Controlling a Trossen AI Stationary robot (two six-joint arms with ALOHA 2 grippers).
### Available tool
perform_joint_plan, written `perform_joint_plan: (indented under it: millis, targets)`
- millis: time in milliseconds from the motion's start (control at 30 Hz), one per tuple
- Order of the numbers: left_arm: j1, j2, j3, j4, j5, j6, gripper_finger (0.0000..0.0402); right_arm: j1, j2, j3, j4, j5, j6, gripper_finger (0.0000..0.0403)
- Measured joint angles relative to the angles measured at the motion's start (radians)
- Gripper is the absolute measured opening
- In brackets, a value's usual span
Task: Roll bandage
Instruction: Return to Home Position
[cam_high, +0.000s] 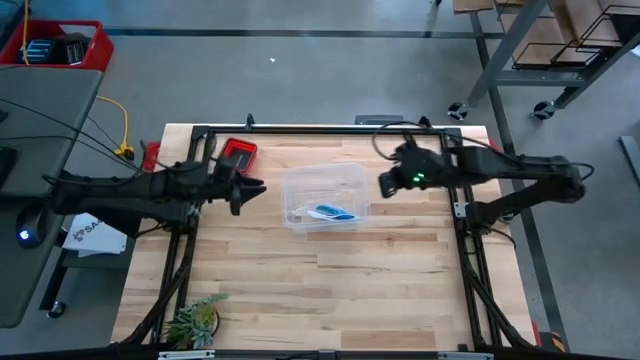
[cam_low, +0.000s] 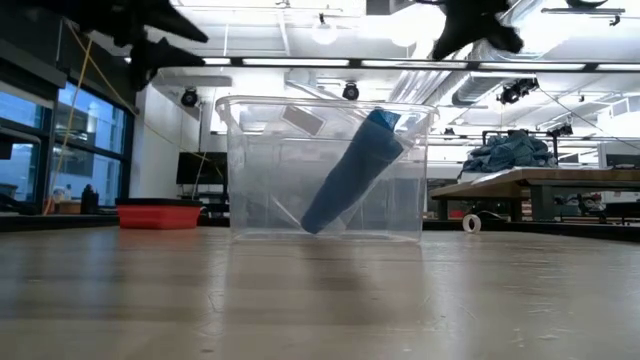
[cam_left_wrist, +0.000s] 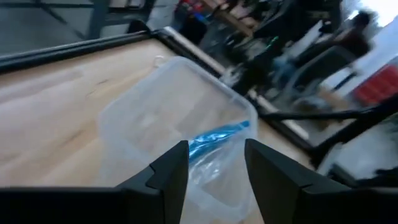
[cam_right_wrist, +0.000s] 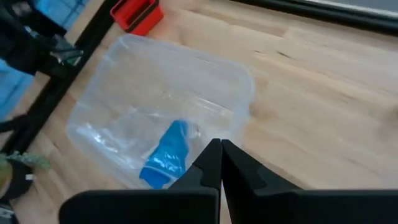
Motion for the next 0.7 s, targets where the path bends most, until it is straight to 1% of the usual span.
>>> perform_joint_plan:
  millis: [67, 133, 267, 300, 467, 667, 700]
  targets:
    - [0.001, -0.05, -0.079, 0.081, 0.029, -0.024, 0.0138, 0.019, -0.05, -0.026, -0.023, 0.024, 0.062, 0.0]
    - [0.0, -0.101, -0.151, 0.133, 0.068, -0.033, 0.0112, 0.039, -0.086, -0.05, -0.041, 0.05, 0.127, 0.0]
    - [0.0, -0.202, -0.256, 0.208, 0.157, -0.024, 0.0026, 0.074, -0.125, -0.07, -0.045, 0.098, 0.211, 0.0]
    - [0.0, -0.224, -0.278, 0.228, 0.17, -0.02, 0.0013, 0.081, -0.125, -0.07, -0.041, 0.104, 0.214, 0.0]
    - [0.006, -0.324, -0.397, 0.371, 0.162, 0.039, 0.0006, 0.107, -0.106, -0.071, 0.023, 0.097, 0.186, 0.0]
    - [0.02, -0.356, -0.537, 0.566, 0.163, -0.034, 0.0001, 0.14, -0.075, -0.071, 0.073, 0.076, 0.192, 0.0]
    - [0.02, -0.356, -0.538, 0.561, 0.165, -0.038, 0.0001, 0.145, -0.074, -0.071, 0.079, 0.075, 0.192, 0.0]
